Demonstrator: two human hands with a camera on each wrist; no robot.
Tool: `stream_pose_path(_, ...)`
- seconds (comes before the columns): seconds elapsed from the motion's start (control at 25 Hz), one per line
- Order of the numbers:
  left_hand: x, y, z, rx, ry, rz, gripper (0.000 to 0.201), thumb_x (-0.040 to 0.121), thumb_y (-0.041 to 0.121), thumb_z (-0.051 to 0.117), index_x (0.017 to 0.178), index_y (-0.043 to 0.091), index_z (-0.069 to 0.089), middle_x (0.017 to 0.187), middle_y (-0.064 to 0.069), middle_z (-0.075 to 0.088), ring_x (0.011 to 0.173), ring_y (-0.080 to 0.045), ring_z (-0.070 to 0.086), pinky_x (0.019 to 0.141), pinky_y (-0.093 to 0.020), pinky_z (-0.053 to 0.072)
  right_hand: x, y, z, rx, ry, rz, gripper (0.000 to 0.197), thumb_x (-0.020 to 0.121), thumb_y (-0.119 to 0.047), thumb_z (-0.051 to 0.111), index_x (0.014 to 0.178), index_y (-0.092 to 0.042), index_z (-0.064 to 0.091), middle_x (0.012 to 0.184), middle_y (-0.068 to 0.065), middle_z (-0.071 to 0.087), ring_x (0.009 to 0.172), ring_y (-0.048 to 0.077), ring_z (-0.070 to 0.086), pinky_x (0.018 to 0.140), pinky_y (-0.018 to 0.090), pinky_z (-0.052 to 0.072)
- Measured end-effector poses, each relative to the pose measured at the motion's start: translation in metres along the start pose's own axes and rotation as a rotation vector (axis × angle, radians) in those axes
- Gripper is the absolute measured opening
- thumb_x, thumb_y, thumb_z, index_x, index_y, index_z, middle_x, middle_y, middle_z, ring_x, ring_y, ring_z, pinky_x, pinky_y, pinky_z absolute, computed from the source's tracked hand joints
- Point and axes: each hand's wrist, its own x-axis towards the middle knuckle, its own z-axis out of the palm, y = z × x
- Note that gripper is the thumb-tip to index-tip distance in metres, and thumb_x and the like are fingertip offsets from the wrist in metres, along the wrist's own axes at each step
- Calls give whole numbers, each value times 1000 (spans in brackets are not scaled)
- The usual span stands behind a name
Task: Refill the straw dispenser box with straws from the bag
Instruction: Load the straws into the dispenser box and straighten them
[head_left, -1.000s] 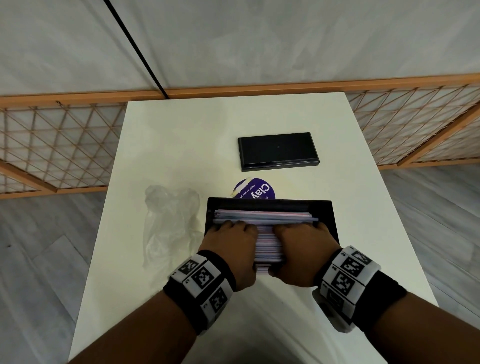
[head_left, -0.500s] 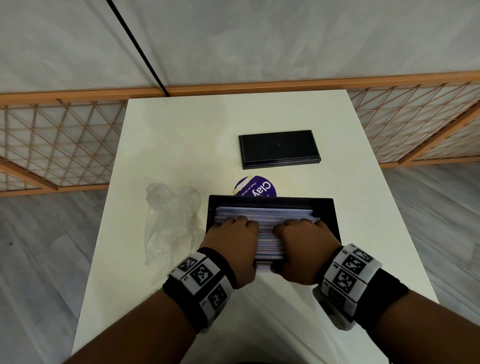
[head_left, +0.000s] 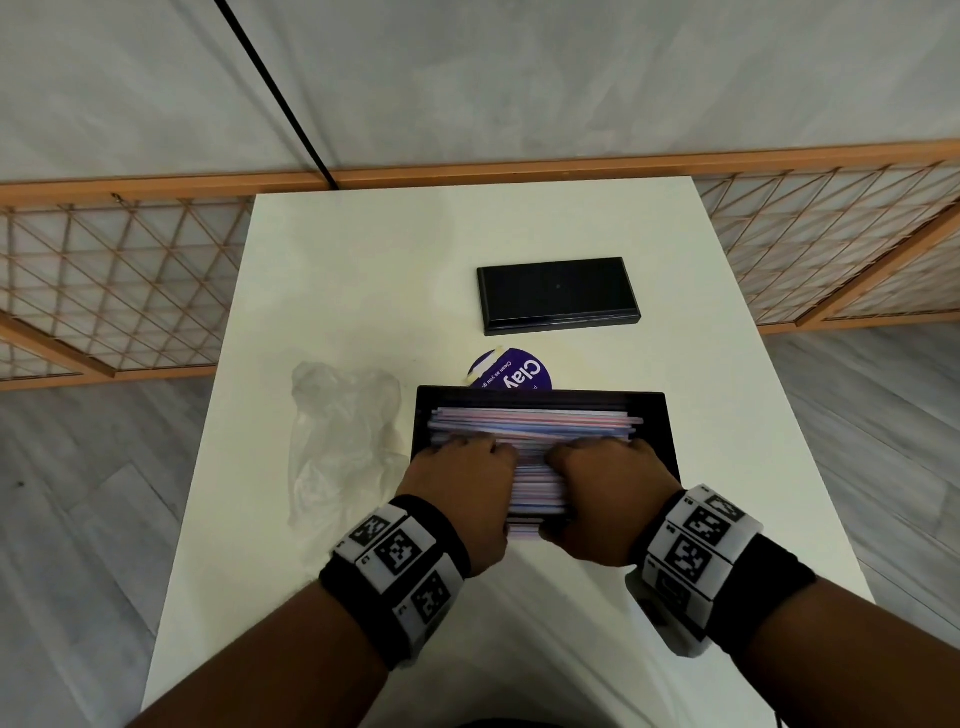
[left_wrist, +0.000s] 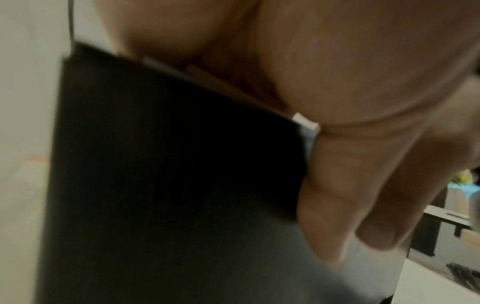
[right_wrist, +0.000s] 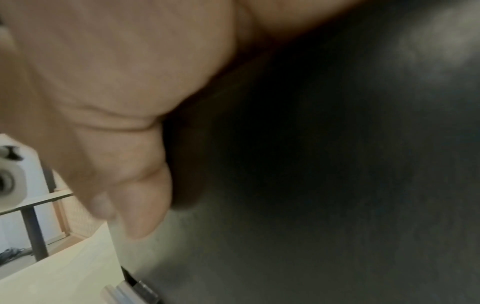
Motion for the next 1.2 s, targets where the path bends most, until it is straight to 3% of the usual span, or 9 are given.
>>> stream_pose_path(0.2, -1, -1, 0, -13, -6, -9, 46, 85, 38, 64, 127, 25, 52, 124, 3, 63, 115, -24, 61, 101, -38, 49, 0, -2, -2, 27, -18, 9, 47, 74, -58, 64, 111, -29, 56, 107, -8, 67, 106, 19, 63, 101, 37, 44)
stream_pose_path(0.48, 1, -1, 1, -11, -30, -8, 52, 84, 38, 66, 132, 25, 51, 128, 3, 62, 119, -24, 60, 104, -39, 47, -1, -1, -1, 54, -5, 2, 51, 72, -59, 65, 113, -30, 57, 111, -9, 65, 110, 18, 61, 102, 35, 43)
stream_pose_path(0.68, -1, 1, -5, -12, -53, -9, 51, 85, 39, 66, 131, 23, 51, 131, -1, 55, 119, -25, 57, 102, -41, 47, -1, -1, -2, 9, -22, 8, 56, 69, -63, 64, 114, -30, 61, 117, -3, 55, 112, 25, 57, 100, 41, 43)
stream_pose_path(0.84, -2, 3, -6, -2, -37, 47, 50, 86, 39, 65, 130, 24, 48, 131, 1, 52, 122, -24, 54, 102, -42, 45, -5, -1, -3, 39, -9, 3, 53, 73, -57, 62, 116, -30, 52, 113, -7, 66, 109, 23, 63, 102, 41, 43)
stream_pose_path(1.0, 1, 0, -2, -43, -67, 19, 48, 84, 37, 66, 129, 27, 53, 131, 4, 59, 123, -23, 57, 105, -40, 47, -5, -1, -4, 25, -14, 4, 43, 74, -54, 63, 109, -28, 59, 106, -6, 68, 105, 21, 64, 97, 35, 47)
stream_pose_path(1.2, 6, -1, 1, -37, -104, 1, 48, 82, 40, 67, 128, 28, 57, 130, 3, 57, 121, -24, 57, 105, -43, 48, -4, 1, -4, -7, -21, -4, 47, 71, -58, 62, 108, -29, 64, 115, -4, 56, 110, 24, 57, 97, 40, 43)
